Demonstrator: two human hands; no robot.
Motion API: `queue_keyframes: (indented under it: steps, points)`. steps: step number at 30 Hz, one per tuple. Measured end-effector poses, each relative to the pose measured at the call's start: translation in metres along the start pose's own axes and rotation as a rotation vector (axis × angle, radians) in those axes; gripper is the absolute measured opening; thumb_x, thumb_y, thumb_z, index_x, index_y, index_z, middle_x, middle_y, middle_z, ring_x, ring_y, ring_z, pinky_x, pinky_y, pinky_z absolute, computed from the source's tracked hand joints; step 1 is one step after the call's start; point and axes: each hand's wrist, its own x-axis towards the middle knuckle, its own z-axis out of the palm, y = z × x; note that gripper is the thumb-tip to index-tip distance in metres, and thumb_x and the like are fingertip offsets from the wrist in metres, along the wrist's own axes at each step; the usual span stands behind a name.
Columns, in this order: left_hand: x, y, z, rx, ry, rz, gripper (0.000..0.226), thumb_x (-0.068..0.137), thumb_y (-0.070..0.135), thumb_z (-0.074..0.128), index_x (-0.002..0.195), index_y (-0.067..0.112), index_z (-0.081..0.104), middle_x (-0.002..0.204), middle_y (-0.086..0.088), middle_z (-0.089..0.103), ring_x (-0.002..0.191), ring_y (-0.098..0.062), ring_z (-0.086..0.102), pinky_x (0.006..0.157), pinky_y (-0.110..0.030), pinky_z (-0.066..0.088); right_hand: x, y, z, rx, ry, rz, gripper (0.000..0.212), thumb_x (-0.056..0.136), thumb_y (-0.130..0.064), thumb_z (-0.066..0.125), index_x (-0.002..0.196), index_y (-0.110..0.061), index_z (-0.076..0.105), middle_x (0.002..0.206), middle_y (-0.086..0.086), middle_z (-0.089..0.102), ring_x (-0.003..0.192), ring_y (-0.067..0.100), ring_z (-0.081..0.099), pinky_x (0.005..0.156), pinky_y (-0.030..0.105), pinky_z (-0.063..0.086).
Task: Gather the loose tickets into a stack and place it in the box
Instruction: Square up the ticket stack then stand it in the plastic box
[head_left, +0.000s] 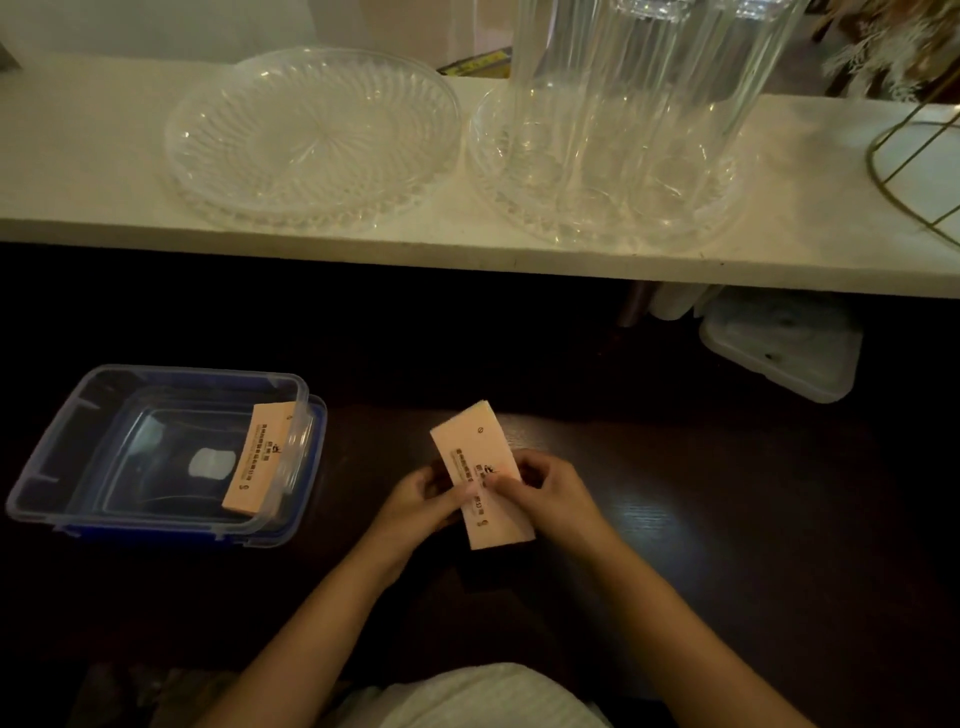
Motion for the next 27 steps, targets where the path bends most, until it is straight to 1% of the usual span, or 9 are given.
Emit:
queue_keyframes:
  steps: [3,5,10,12,15,19,22,24,27]
  points:
    - [-0.007,0.008,0.002,-0.115,0.039,0.017,0.042,0.063,0.032,0.071,0.104,0.025,0.062,0.094,0.002,0.074,0.085,-0.012,0.07,0.063,-0.025,0.055,-0.001,-0.009,0.009,0.192,0.002,0.046,0.012,0.082,-0.028,0.065,0.092,-0.033,0.062,0.093,-0.014,0.068,0.08,0.001,0.068,0.057,0.014,0.053]
    - [-0.012,0.016,-0.003,-0.145,0.079,0.038,0.046,0.056,0.037,0.072,0.1,0.027,0.063,0.092,0.003,0.075,0.084,-0.012,0.07,0.06,-0.023,0.055,0.002,-0.014,0.015,0.246,-0.023,0.066,0.011,0.082,-0.029,0.065,0.092,-0.031,0.062,0.094,-0.01,0.07,0.082,0.005,0.069,0.062,0.019,0.056]
    - [-0.027,0.037,-0.028,-0.124,0.142,0.073,0.024,0.073,0.02,0.07,0.096,0.025,0.066,0.088,0.004,0.076,0.084,-0.011,0.07,0.063,-0.023,0.053,0.016,-0.03,0.032,0.327,-0.162,0.075,0.025,0.071,-0.036,0.072,0.094,-0.029,0.066,0.096,-0.006,0.074,0.09,0.011,0.069,0.078,0.033,0.057]
    - [-0.038,0.046,-0.042,-0.106,0.166,0.097,0.025,0.072,0.02,0.07,0.097,0.025,0.065,0.09,0.007,0.076,0.087,-0.011,0.07,0.066,-0.024,0.053,0.021,-0.04,0.044,0.347,-0.213,0.066,0.038,0.057,-0.045,0.074,0.092,-0.031,0.065,0.093,-0.01,0.074,0.088,0.011,0.069,0.072,0.029,0.057]
    - [-0.052,0.056,-0.07,-0.087,0.202,0.109,0.029,0.071,0.021,0.072,0.099,0.025,0.065,0.092,0.006,0.075,0.089,-0.011,0.069,0.07,-0.027,0.054,0.029,-0.059,0.066,0.376,-0.251,0.033,0.046,0.054,-0.042,0.072,0.097,-0.03,0.062,0.089,-0.012,0.074,0.085,0.008,0.069,0.061,0.022,0.056]
    - [-0.065,0.064,-0.117,-0.073,0.218,0.1,0.025,0.076,0.016,0.068,0.098,0.026,0.063,0.09,0.006,0.075,0.089,-0.013,0.07,0.07,-0.03,0.055,0.038,-0.089,0.105,0.306,-0.288,-0.015,0.031,0.069,-0.03,0.069,0.098,-0.025,0.06,0.094,-0.004,0.071,0.081,0.005,0.069,0.058,0.019,0.055]
    - [-0.072,0.07,-0.158,-0.022,0.229,0.102,0.029,0.077,0.019,0.067,0.104,0.028,0.059,0.098,0.001,0.073,0.09,-0.014,0.069,0.07,-0.028,0.054,0.046,-0.105,0.144,0.286,-0.292,-0.027,0.015,0.081,-0.015,0.064,0.093,-0.022,0.059,0.09,-0.005,0.068,0.073,0.0,0.068,0.053,0.014,0.052]
    - [-0.071,0.072,-0.188,0.011,0.235,0.11,0.029,0.079,0.021,0.065,0.106,0.028,0.057,0.1,0.0,0.071,0.091,-0.015,0.069,0.071,-0.028,0.053,0.052,-0.115,0.172,0.277,-0.286,-0.028,0.013,0.084,-0.011,0.061,0.091,-0.022,0.059,0.088,-0.005,0.068,0.072,0.002,0.069,0.052,0.014,0.052]
    - [-0.067,0.071,-0.229,0.045,0.249,0.107,0.022,0.079,0.023,0.065,0.098,0.031,0.059,0.094,0.002,0.073,0.089,-0.015,0.069,0.077,-0.035,0.053,0.06,-0.128,0.209,0.203,-0.257,-0.039,0.015,0.085,-0.014,0.061,0.092,-0.028,0.058,0.095,-0.006,0.066,0.081,0.005,0.066,0.057,0.015,0.054]
